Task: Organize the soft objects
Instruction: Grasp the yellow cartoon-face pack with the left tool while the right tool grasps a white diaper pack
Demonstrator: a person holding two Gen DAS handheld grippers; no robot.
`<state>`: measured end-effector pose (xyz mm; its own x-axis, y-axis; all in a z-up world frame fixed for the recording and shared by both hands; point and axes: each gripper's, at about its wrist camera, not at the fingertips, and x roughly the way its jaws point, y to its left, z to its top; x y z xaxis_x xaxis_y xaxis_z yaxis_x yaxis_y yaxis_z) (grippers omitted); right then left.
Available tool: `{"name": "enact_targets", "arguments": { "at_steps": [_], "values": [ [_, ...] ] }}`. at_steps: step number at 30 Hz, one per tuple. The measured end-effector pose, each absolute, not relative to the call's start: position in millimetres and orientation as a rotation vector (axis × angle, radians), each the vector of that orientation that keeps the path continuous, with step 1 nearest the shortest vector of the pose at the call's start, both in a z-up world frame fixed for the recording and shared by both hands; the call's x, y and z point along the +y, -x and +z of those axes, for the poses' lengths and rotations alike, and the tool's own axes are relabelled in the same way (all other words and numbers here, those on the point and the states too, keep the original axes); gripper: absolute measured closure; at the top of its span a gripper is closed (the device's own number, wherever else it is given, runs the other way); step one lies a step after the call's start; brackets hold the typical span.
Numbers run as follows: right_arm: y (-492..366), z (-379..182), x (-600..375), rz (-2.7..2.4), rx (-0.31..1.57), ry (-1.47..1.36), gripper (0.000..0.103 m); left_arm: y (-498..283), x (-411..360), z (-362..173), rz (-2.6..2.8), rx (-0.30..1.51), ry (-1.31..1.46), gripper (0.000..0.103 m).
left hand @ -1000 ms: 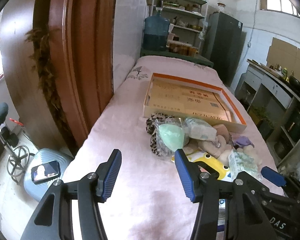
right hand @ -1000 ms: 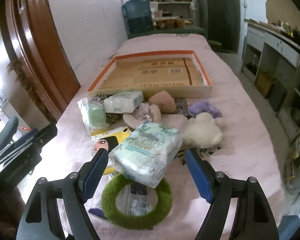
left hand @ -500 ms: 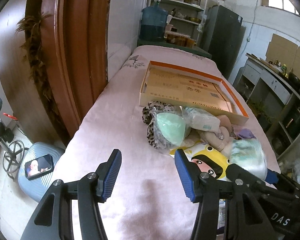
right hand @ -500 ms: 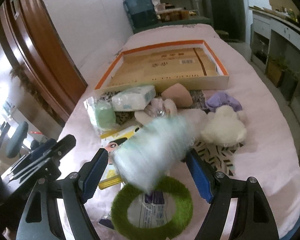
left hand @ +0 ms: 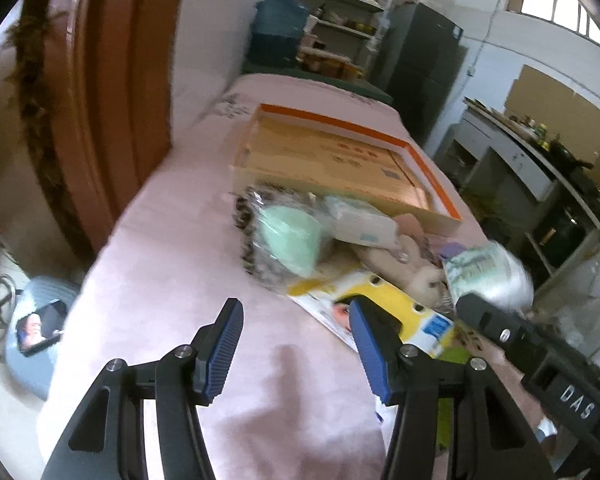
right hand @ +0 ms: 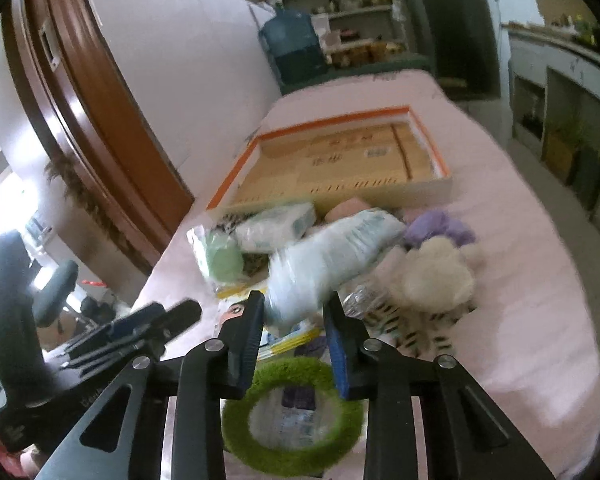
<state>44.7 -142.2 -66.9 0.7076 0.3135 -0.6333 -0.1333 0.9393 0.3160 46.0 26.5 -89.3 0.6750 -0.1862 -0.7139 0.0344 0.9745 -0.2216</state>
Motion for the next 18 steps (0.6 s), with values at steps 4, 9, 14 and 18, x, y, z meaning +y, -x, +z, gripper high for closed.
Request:
{"name": "enact_targets", "arguments": {
  "at_steps": [4, 9, 14, 18],
  "values": [
    [-39, -62, -151, 0.236, 0.712, -0.245, 0.080, -48, 18, -97, -0.188, 0.858, 0.222, 0.047],
    [-44, -72, -157, 0.238, 0.752, -0.247, 0.081, -56, 8, -114, -0.236, 0.924, 0.267, 0.048],
    [-48, -82, -173, 0.212, 0.761, -0.294, 0.083, -66, 8, -120, -0.265, 0.944, 0.327, 0.048],
    [-53, -91, -182, 0.196, 0.788, -0.325, 0.068, -74, 7, -130, -0.315, 0.984, 0.423, 0.048]
  ]
}}
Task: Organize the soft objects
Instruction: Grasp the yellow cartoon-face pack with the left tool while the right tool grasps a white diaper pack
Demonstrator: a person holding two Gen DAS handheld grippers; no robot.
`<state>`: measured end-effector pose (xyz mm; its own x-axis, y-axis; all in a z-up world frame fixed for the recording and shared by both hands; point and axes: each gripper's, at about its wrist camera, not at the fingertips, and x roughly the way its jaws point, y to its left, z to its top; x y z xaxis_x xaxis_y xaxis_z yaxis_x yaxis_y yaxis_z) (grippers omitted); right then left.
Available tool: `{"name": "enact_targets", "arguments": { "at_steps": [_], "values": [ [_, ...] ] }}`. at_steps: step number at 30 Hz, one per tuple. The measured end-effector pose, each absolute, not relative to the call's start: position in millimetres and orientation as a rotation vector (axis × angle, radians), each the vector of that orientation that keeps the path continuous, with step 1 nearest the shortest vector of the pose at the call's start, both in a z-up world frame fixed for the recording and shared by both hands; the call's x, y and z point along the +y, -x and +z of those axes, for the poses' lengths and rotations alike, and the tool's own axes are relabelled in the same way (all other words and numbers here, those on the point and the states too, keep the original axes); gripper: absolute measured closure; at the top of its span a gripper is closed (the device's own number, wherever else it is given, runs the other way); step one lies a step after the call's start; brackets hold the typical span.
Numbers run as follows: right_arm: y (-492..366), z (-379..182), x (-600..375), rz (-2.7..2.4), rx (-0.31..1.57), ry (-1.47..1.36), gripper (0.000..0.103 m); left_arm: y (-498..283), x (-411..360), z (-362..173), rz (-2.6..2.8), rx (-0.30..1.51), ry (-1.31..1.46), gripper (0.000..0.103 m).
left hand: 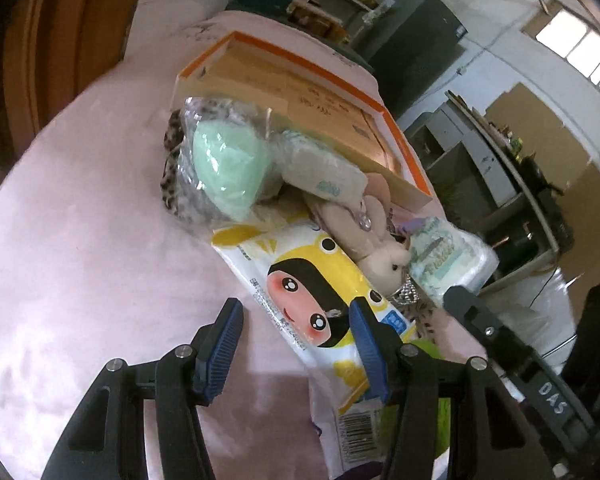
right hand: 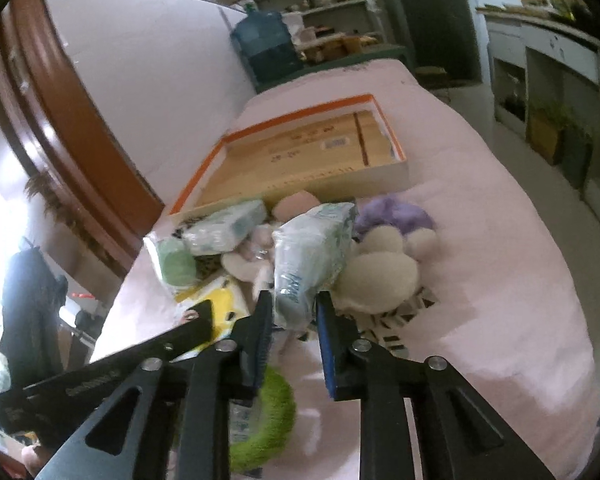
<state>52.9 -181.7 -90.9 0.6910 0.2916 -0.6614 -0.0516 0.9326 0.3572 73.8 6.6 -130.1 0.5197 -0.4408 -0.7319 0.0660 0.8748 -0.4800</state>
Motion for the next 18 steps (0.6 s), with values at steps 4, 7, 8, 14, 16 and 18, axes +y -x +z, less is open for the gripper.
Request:
{"name": "enact_targets", "arguments": {
  "at_steps": [4, 7, 8, 14, 16, 18],
  "values": [
    [-58, -97, -185, 0.191, 0.802, -0.361, 0.031, -78, 6, -134, -0.314, 0.989, 0.448, 0.048],
    [-58, -95, -185, 0.188, 0.768, -0.356, 0.031, -80, 1, -134, -0.309, 0.984, 0.441, 0.048],
    [-59, -94, -186, 0.184, 0.762, -0.351, 0.036, -80, 1, -133, -0.309, 0.981, 0.440, 0.052],
    [-65, -97, -196, 0.164, 0.780, -0.376, 0.088, -95, -4, -129, -0.286, 0.943, 0.430, 0.081],
    [-65, -97, -199, 0.171, 0.779, -0.385, 0.089, -95, 0, -127, -0.289, 0.919, 0.449, 0.083],
    [-62, -95, -200, 0.173, 0.768, -0.382, 0.090, -95, 1, -124, -0.293, 0.908, 0.443, 0.084]
  ]
}}
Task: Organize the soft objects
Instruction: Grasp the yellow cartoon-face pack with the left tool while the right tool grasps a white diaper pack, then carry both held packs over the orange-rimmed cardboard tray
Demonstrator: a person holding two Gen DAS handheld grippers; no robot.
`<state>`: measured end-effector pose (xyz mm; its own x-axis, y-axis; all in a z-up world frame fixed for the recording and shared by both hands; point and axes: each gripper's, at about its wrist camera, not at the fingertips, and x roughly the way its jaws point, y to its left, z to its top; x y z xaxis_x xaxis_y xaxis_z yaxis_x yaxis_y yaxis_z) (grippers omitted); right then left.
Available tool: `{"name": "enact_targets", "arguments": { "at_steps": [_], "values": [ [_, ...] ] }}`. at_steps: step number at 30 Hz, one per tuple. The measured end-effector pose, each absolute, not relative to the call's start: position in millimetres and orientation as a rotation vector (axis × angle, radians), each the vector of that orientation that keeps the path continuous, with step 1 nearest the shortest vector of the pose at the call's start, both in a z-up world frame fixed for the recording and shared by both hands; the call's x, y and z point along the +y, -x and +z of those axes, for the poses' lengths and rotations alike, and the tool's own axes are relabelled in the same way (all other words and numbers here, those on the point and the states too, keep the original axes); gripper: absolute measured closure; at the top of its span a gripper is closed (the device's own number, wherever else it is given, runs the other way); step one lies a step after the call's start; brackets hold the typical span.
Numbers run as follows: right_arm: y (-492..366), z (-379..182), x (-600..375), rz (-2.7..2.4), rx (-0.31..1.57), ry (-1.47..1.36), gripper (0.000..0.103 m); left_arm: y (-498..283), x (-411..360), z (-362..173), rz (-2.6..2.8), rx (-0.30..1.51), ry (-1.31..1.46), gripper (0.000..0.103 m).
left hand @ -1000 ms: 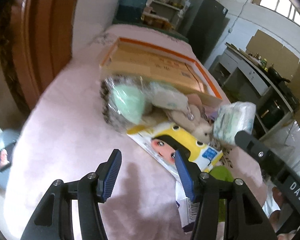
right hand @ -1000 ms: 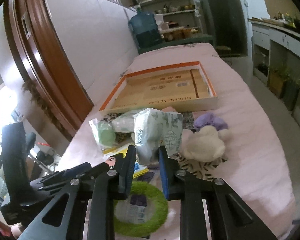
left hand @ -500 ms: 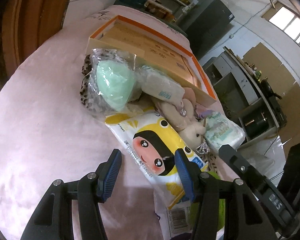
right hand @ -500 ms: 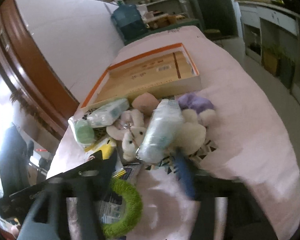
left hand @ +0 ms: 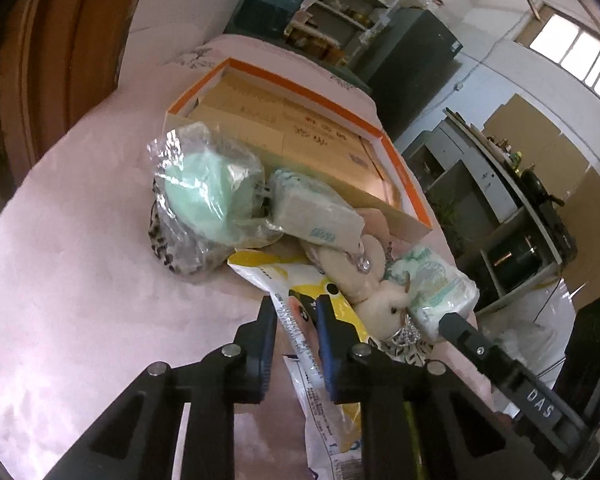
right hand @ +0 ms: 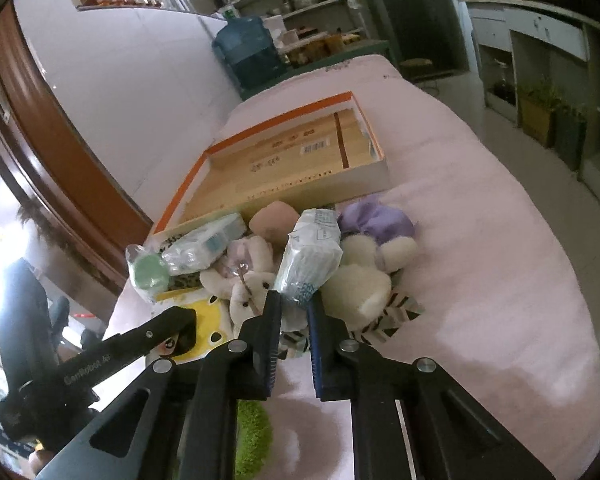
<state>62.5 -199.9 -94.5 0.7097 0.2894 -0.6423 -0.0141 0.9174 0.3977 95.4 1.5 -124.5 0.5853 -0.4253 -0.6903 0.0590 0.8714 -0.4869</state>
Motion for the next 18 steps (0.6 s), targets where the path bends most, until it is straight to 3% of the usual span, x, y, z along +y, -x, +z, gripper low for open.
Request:
{"name": "enact_targets", "arguments": {
  "at_steps": [18],
  "values": [
    [-32, -39, -201, 0.187, 0.616, -0.296, 0.091, -54, -5, -53, -0.300, 0.681, 0.282, 0.092]
  ]
}}
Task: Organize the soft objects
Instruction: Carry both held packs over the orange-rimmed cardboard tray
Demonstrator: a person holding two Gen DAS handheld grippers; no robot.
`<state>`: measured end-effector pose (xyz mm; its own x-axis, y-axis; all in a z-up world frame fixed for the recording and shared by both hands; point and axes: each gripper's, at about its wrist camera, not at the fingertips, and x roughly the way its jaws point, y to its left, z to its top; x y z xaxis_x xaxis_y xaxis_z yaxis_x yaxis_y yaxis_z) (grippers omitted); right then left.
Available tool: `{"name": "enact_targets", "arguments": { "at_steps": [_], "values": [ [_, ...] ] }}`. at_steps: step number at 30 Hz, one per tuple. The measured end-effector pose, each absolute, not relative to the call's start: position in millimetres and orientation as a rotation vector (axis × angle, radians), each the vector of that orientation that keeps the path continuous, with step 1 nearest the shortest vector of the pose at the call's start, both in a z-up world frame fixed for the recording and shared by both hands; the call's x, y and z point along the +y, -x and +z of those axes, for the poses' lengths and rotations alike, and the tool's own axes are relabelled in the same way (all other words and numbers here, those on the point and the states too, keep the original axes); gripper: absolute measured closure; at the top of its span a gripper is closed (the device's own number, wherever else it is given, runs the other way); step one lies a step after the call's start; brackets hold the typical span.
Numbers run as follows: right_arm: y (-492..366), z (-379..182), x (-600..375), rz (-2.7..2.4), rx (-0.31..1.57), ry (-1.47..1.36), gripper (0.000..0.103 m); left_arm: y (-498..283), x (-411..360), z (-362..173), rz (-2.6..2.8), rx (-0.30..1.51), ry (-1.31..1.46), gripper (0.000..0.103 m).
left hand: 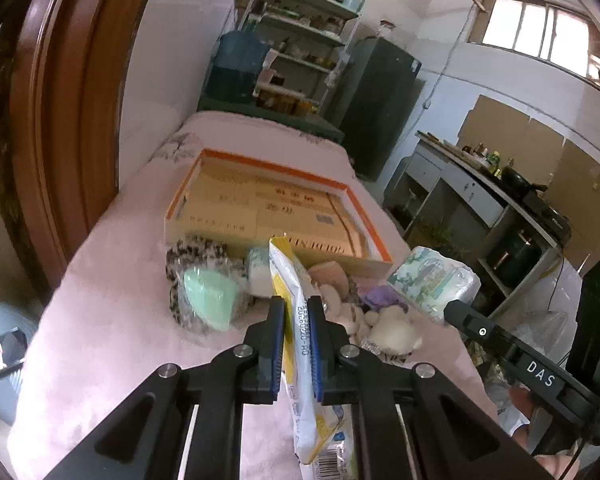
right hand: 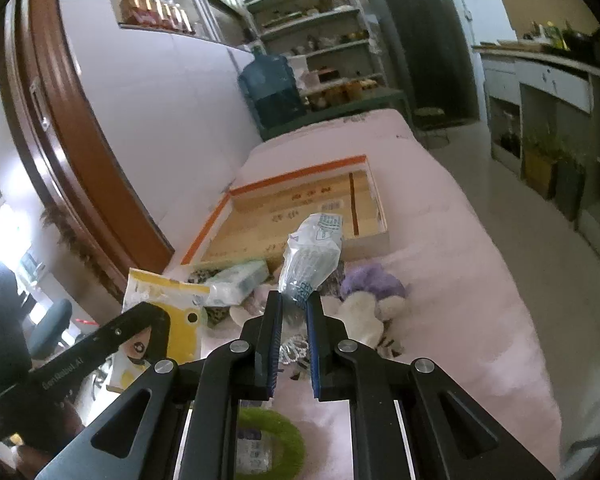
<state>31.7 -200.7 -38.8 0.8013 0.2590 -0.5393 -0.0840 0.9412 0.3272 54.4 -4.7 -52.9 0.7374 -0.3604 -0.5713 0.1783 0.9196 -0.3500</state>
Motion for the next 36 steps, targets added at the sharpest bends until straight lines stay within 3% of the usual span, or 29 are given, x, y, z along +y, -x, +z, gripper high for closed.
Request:
{"name": "enact_targets", "arguments": {
  "at_steps": [17, 36],
  "values": [
    [-54, 3, -194, 0.249, 0.518, -0.221, 0.091, -61, -4, -11, -0.282, 0.580, 0.181, 0.092],
    [-185, 6, -212, 0.390, 0.557, -0.261, 0.091, -181, 3, 7, -0.289, 0.643, 0.179, 0.092]
  ]
}}
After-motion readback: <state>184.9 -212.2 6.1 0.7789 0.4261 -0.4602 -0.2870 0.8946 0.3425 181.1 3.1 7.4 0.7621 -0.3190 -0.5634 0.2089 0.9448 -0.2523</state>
